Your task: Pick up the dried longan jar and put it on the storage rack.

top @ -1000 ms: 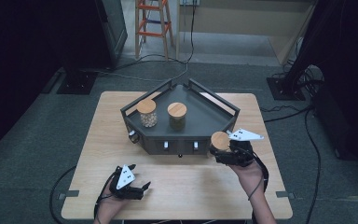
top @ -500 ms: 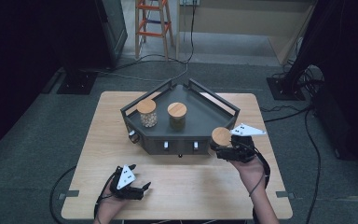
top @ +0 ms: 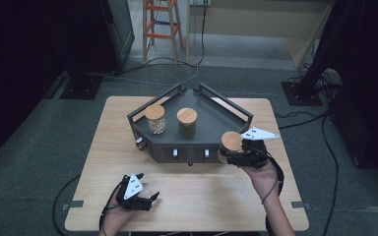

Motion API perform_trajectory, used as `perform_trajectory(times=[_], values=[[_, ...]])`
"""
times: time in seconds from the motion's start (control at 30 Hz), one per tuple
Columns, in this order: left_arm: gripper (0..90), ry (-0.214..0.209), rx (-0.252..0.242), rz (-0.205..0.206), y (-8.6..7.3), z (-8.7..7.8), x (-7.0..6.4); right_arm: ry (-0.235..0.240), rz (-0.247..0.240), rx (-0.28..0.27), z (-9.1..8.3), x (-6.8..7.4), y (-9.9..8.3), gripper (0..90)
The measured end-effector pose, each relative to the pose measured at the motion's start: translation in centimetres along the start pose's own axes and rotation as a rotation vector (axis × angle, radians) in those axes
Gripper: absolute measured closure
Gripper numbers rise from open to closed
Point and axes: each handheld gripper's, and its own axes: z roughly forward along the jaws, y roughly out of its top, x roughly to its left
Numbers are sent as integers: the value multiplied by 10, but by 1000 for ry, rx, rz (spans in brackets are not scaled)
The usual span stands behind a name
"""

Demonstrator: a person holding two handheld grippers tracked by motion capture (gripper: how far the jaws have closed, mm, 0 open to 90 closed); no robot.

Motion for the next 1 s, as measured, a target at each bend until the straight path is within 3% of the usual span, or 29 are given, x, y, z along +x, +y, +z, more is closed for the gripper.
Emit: perform_trajectory(times=[1.0], values=[[90, -8, 8, -1, 1, 1, 2, -6, 5, -1, 5, -7, 15, 254]])
